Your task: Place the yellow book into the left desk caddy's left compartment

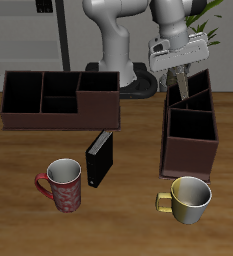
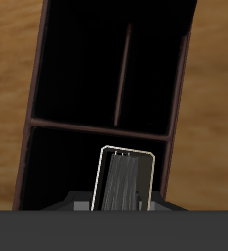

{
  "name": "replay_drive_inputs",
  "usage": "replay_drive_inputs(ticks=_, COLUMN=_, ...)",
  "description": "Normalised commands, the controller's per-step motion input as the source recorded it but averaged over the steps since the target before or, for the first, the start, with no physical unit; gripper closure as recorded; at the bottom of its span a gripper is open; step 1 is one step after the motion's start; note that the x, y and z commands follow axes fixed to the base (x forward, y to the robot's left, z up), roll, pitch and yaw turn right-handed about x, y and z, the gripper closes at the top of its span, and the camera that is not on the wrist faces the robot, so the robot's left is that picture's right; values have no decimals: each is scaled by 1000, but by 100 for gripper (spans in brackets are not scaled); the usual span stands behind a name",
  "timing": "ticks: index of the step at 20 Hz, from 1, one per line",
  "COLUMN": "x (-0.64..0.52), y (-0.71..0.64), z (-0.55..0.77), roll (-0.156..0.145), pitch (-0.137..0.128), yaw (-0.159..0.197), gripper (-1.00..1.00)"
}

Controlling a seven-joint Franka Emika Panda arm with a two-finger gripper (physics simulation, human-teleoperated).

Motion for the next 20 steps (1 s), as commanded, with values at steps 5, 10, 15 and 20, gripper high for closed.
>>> replay_drive_inputs(ticks=5, x=68, y=-68, z=-204, roll=-14, pitch=30, yaw=4, gripper=100)
replay_drive_inputs(ticks=10, x=64, y=-74, z=-128, roll=-14, pitch=19, yaw=2, gripper=100)
replay_drive_inputs(ticks=15, x=64, y=-72, z=-179, roll=-7, pitch=52, yaw=-9, gripper=100)
replay_drive_inputs(ticks=20, x=62, y=-111, z=-43, roll=-17, pitch=32, yaw=-39, gripper=-100)
